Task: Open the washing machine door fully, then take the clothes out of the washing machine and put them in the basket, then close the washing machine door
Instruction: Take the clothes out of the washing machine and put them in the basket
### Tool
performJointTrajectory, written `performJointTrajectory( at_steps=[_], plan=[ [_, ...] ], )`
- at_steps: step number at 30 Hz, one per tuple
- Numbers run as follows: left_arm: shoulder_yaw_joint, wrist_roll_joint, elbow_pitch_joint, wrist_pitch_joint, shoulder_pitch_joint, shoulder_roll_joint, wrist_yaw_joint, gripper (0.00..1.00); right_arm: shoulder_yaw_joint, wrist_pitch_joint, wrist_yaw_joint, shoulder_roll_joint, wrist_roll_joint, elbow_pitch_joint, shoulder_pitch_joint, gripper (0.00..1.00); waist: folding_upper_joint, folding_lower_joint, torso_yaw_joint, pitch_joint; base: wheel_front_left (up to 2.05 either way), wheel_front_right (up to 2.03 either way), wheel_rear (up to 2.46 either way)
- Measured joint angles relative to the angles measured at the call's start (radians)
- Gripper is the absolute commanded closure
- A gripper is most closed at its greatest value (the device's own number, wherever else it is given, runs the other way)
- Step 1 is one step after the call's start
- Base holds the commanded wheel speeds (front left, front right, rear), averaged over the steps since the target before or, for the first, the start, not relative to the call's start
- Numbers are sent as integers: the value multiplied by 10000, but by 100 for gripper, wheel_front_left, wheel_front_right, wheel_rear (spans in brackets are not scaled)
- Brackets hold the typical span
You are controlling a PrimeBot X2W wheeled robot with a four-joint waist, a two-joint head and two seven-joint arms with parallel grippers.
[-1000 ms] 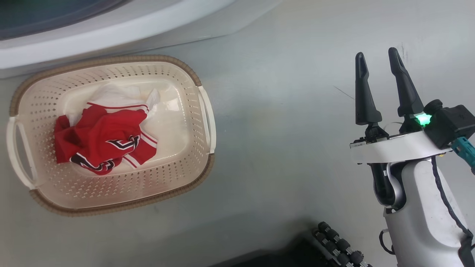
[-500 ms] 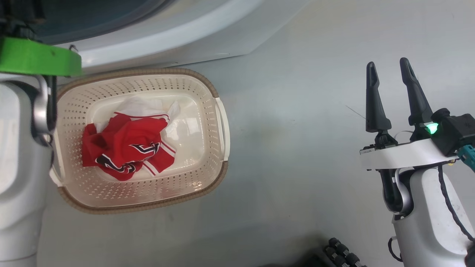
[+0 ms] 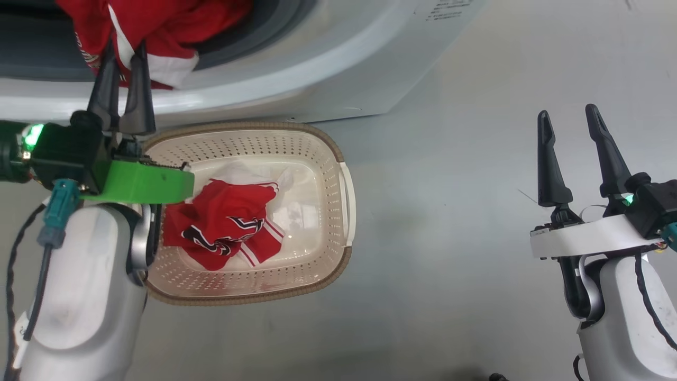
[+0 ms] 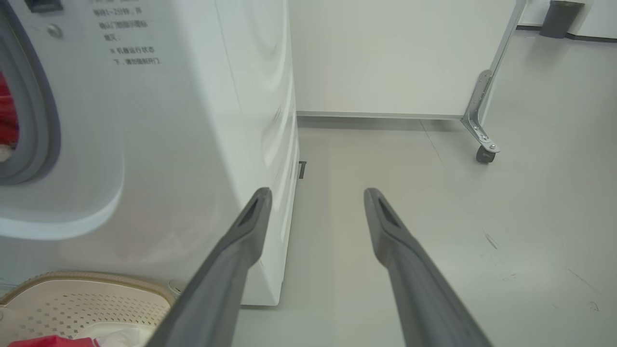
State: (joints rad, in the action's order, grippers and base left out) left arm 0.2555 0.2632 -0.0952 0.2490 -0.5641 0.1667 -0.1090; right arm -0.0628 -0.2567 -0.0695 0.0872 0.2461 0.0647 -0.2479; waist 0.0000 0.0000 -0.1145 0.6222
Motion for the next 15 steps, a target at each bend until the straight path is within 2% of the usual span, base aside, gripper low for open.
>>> performJointTrajectory(
  at_steps=[15],
  plan=[
    [291,-125,299,29,2102,-316,-4,100,-27,0,-84,100,-134,362,698,0,0,0,817,-1651,0,0,0]
  ],
)
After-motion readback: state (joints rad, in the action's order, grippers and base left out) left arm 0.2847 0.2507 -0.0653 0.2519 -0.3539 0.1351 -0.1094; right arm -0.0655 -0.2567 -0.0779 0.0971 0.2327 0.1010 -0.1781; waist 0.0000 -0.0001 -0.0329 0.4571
